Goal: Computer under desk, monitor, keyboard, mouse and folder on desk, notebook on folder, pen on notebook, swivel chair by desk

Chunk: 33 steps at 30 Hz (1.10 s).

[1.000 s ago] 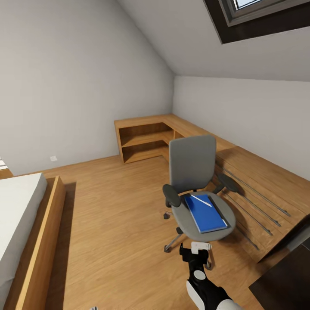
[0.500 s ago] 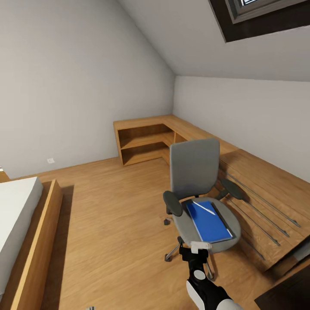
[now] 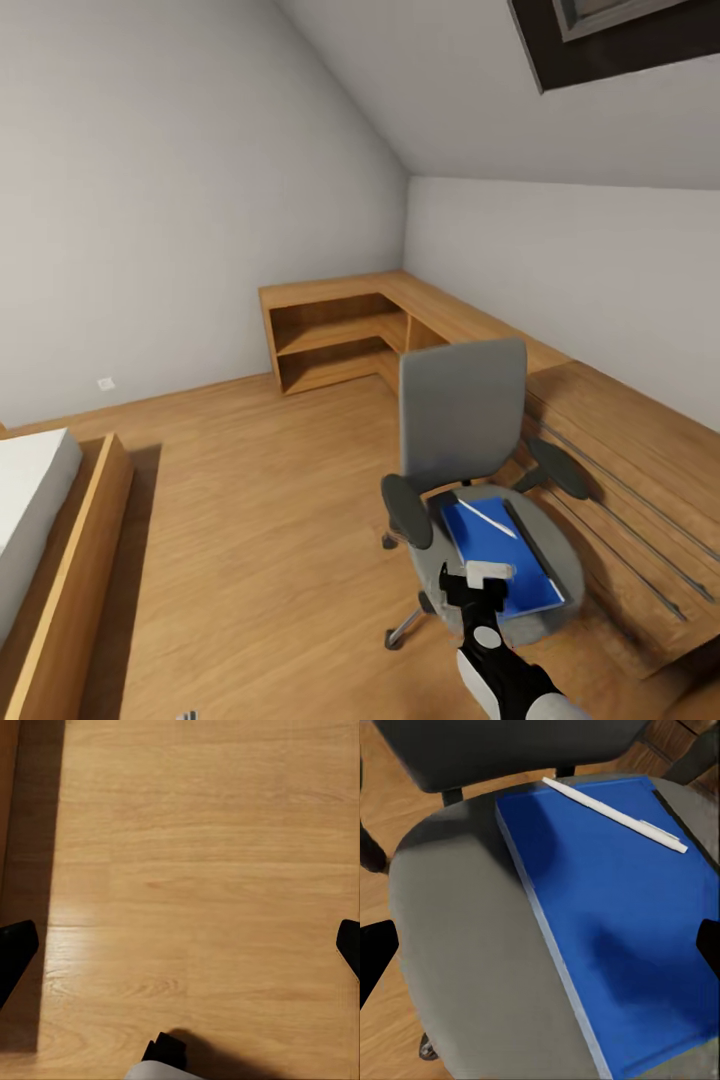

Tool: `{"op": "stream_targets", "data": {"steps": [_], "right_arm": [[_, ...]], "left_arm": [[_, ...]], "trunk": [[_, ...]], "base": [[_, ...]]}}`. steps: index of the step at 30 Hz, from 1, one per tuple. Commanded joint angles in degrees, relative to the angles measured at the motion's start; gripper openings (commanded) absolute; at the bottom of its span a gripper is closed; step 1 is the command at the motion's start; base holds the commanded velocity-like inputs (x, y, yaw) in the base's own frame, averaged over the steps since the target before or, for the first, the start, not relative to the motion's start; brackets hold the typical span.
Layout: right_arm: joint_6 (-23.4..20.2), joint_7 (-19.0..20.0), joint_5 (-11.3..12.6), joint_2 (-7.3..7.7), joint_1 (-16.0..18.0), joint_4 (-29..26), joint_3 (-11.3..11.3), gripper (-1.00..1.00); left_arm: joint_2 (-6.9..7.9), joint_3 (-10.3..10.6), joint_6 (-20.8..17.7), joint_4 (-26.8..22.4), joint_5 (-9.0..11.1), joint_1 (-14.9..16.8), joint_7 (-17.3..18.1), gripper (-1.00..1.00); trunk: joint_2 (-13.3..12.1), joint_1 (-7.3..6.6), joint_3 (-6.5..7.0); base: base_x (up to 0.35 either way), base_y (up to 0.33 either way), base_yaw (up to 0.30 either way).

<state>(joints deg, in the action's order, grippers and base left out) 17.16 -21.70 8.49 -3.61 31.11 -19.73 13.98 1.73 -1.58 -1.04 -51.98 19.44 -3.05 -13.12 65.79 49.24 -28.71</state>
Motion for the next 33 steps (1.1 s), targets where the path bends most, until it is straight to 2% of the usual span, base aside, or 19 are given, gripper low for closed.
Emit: {"op": "stream_targets", "data": {"steps": [1,6,10,14,16,17,19,22,24,27,31,33], "right_arm": [[0.1,-0.3,0.6,0.36,0.1,0.0,0.5,1.0],[-0.8,-0.3,0.8,2.41,0.2,-0.1,0.5,1.0],[-1.5,-0.2,0.8,3.5,0.2,-0.6,0.5,1.0],[-3.8,1.9,1.0,5.23,0.3,-2.1,0.5,1.0],[-5.3,4.2,1.1,6.25,0.3,-2.7,0.4,1.0],[-7.5,7.7,2.1,7.65,0.3,-3.7,0.0,1.0],[-10.5,11.5,3.8,9.45,0.3,-4.5,-0.6,1.0],[-13.9,15.6,5.7,11.23,0.7,-4.9,-0.8,1.0],[-15.8,17.7,6.3,11.87,1.2,-5.0,-0.9,1.0],[-21.2,25.9,7.2,14.28,2.5,-5.0,-1.0,1.0],[-22.0,27.4,7.1,15.64,2.7,-4.9,-1.0,1.0],[-22.0,27.5,7.1,15.87,2.8,-4.8,-1.0,1.0]], "left_arm": [[0.02,0.1,-0.1,-0.1,0.5,0.0,-0.2,1.0],[0.01,0.0,-0.1,-0.1,0.5,0.0,-0.2,1.0],[-0.04,0.0,0.0,-0.1,0.5,0.0,-0.2,1.0],[-0.06,0.0,0.0,-0.2,0.5,0.0,-0.2,1.0],[-0.06,0.0,0.1,-0.2,0.5,0.0,-0.2,1.0],[-0.05,0.0,0.1,-0.2,0.5,0.0,-0.2,1.0],[-0.09,0.0,0.1,-0.2,0.5,0.0,-0.2,1.0],[-0.13,0.0,0.1,-0.2,0.5,0.0,-0.2,1.0],[-0.14,0.0,0.1,-0.2,0.5,0.0,-0.2,1.0],[-0.17,0.2,0.1,-0.2,0.4,0.0,-0.2,1.0],[-0.22,0.3,0.1,-0.2,0.4,0.0,-0.1,1.0],[-0.23,0.3,0.1,-0.2,0.4,0.0,-0.1,1.0]], "trunk": [[0.0,0.04,-0.05],[0.0,0.04,-0.05],[0.0,0.04,-0.05],[0.0,0.04,-0.05],[0.0,0.04,-0.05],[0.0,0.04,-0.05],[0.0,0.04,-0.05],[0.0,0.04,-0.05],[0.0,0.04,-0.05],[0.0,0.04,-0.05],[0.0,0.04,-0.05],[0.0,0.04,-0.05]], "base": [[0.33,0.0,0.0],[0.212,0.0,0.0],[0.042,0.0,0.0],[0.012,0.0,0.0],[0.004,0.0,0.0],[0.001,0.0,0.0],[0.055,0.0,0.0],[0.18,0.0,0.0],[0.253,0.0,0.0],[0.17,0.0,0.0],[0.158,0.0,0.0],[0.262,0.0,0.0]]}}
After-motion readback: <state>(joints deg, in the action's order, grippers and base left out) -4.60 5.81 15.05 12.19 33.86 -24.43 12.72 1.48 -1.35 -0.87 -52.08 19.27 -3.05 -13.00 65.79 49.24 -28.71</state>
